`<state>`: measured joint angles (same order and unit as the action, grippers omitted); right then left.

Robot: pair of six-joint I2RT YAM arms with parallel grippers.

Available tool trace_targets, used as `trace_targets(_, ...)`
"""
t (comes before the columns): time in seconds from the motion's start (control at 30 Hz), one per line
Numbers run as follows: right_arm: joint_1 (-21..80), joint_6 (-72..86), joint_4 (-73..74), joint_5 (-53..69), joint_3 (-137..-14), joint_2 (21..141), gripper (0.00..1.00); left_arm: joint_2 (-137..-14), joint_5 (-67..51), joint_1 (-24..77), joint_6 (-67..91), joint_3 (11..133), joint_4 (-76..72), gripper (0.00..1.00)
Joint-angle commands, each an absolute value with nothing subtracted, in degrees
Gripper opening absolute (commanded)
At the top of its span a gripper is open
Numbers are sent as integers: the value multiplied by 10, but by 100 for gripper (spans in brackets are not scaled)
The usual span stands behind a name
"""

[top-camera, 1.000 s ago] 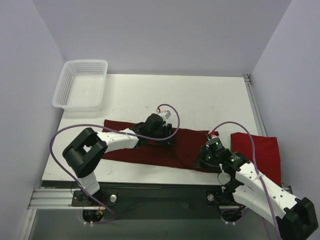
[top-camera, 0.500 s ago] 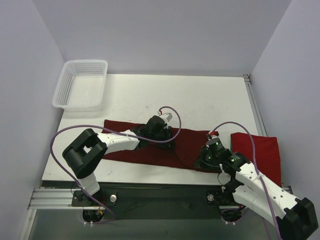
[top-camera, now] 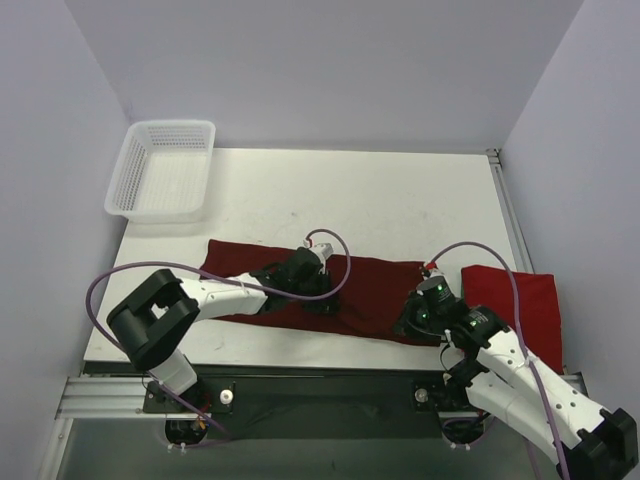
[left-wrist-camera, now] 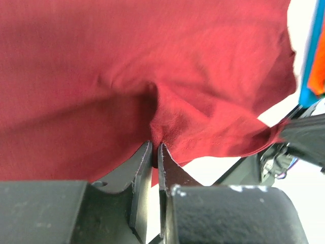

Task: Fold and stack the t-shirts
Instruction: Fold the other side of the tshirt into a rectangle

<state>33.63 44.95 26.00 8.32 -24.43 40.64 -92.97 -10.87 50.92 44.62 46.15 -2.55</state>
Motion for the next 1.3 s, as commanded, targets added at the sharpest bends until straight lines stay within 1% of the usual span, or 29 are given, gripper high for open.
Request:
trace_targets(0.0,343,440,295,58,-272,410,0,-902,-107,526,481,450,-11,17)
trace_targets(0.33,358,439,312,33,-284,420,0,-885,-76,567,542,445,57,15)
trace_targets(0.53,365,439,321,33,-282,416,0,-877,-53,567,552,446,93,16)
trace_targets(0.8,388,451,320,17,-278,426,0,-881,-45,560,544,462,106,17)
trace_targets(0.9,388,445,314,3,-295,447,0,-891,-41,553,539,478,112,18)
trace_targets(0.93,388,441,314,2,-301,455,0,-895,-40,551,536,487,112,21)
trace_targets(1.1,387,428,314,-37,-349,520,0,-921,-55,536,529,516,115,23)
trace_targets(1.17,386,425,315,-53,-363,545,0,-930,-57,532,527,535,119,26)
trace_targets(1.27,382,419,315,-67,-381,569,0,-939,-58,526,524,550,128,26)
